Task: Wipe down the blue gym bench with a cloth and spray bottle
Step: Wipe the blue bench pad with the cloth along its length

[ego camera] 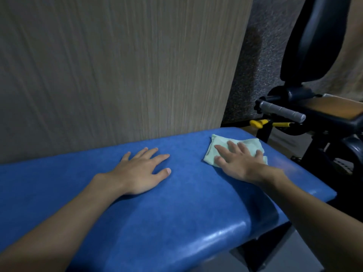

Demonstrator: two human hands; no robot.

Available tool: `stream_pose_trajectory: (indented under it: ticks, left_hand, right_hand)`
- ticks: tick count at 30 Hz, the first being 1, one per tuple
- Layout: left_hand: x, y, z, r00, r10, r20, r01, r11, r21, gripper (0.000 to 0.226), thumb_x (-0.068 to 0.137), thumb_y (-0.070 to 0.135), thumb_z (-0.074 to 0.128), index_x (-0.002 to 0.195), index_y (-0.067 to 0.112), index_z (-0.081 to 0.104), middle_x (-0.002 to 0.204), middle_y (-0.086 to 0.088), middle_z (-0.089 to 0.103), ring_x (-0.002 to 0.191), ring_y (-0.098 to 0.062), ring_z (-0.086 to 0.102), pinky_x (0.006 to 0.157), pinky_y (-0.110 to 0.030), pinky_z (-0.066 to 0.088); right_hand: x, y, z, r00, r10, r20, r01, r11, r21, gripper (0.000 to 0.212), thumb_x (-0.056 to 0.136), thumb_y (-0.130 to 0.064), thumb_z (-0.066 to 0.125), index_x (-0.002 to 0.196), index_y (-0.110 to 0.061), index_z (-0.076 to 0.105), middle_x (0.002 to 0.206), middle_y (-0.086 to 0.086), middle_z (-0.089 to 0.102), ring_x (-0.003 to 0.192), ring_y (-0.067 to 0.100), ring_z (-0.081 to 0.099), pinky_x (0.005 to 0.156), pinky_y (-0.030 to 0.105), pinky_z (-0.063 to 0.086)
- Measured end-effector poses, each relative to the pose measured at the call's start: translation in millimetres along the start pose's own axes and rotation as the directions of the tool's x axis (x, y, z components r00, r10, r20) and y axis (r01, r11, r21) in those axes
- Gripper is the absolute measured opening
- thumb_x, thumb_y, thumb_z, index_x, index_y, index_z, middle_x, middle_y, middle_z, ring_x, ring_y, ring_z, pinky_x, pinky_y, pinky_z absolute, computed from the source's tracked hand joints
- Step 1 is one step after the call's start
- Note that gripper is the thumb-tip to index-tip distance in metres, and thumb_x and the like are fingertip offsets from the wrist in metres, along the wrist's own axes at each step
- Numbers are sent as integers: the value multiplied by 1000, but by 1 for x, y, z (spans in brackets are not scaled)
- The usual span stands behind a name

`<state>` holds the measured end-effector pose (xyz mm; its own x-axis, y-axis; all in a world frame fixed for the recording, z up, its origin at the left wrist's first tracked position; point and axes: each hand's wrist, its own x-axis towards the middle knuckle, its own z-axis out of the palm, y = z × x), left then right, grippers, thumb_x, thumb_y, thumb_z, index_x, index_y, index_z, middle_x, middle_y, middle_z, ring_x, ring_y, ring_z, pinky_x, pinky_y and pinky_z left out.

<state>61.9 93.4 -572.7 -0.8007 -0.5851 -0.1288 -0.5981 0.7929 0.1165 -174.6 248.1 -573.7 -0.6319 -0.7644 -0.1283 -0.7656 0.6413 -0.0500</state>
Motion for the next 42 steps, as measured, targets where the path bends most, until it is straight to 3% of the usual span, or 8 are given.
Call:
stream_pose_trajectory:
  ticks: [19, 27, 30, 32, 33, 35, 38, 42]
  left_hand:
    - [-98, -93, 5, 988, -148, -49, 146, 989, -31, 58, 97, 66, 22, 153, 51, 13, 166, 14, 2, 153, -10, -3, 121, -52, 2]
    - [-130, -121, 3, 972, -210, -100, 206, 977, -52, 62, 96, 64, 21, 154, 41, 24, 163, 11, 21, 151, -12, 16, 120, -45, 21]
    - [-130, -102, -11, 951, -230, -207, 221, 973, -67, 56, 101, 54, 26, 152, 32, 30, 156, 11, 34, 143, -14, 31, 112, -46, 32]
    - [-120, -78, -20, 932, -205, -298, 191, 979, -76, 51, 103, 47, 31, 151, 29, 34, 155, 7, 38, 140, -18, 37, 110, -42, 34]
    - [-112, -65, -24, 926, -177, -334, 160, 984, -78, 50, 103, 45, 33, 149, 28, 36, 153, 5, 40, 139, -19, 39, 108, -40, 35]
    - [-89, -37, -26, 933, -108, -343, 88, 993, -73, 48, 102, 44, 36, 146, 27, 41, 150, 2, 44, 136, -21, 41, 107, -39, 34]
    - [-54, 0, -10, 969, -58, -240, 52, 998, -32, 52, 100, 50, 32, 146, 29, 40, 149, -3, 43, 141, -27, 34, 113, -47, 27]
    - [-43, 4, 16, 986, -148, -82, 146, 989, -19, 65, 94, 68, 17, 155, 47, 7, 167, 2, 2, 153, -28, -5, 120, -53, -7]
  right_hand:
    - [-44, -137, 13, 973, -228, 40, 230, 971, -70, 58, 97, -58, 11, 153, -47, -2, 165, -5, -11, 150, 22, -15, 113, 64, -4]
    - [-65, -207, 24, 913, -404, 52, 406, 913, -31, 61, 96, -59, 13, 154, -44, 1, 165, -3, -11, 150, 25, -16, 112, 65, -10]
    - [-62, -207, 20, 888, -459, 24, 456, 886, 77, 55, 96, -60, 20, 148, -43, 27, 164, -4, 10, 151, 23, -1, 113, 64, -4]
    - [-59, -191, 12, 884, -451, -120, 467, 851, 241, 40, 97, -53, 26, 118, -37, 56, 141, -8, 46, 140, 19, 31, 111, 61, 6]
    - [-56, -181, 9, 893, -403, -201, 449, 834, 320, 36, 97, -47, 27, 103, -31, 59, 124, -11, 55, 130, 16, 43, 111, 60, 8]
    - [-50, -154, 7, 919, -287, -269, 378, 833, 405, 33, 98, -38, 27, 103, -28, 59, 114, -15, 56, 121, 13, 48, 111, 56, 12]
    - [-48, -115, 19, 936, -276, -217, 333, 893, 303, 39, 102, -36, 24, 132, -32, 49, 138, -11, 50, 134, 12, 38, 114, 51, 13]
    - [-50, -108, 25, 929, -310, -204, 354, 904, 241, 44, 105, -33, 25, 146, -28, 37, 151, -9, 38, 142, 10, 26, 118, 47, 9]
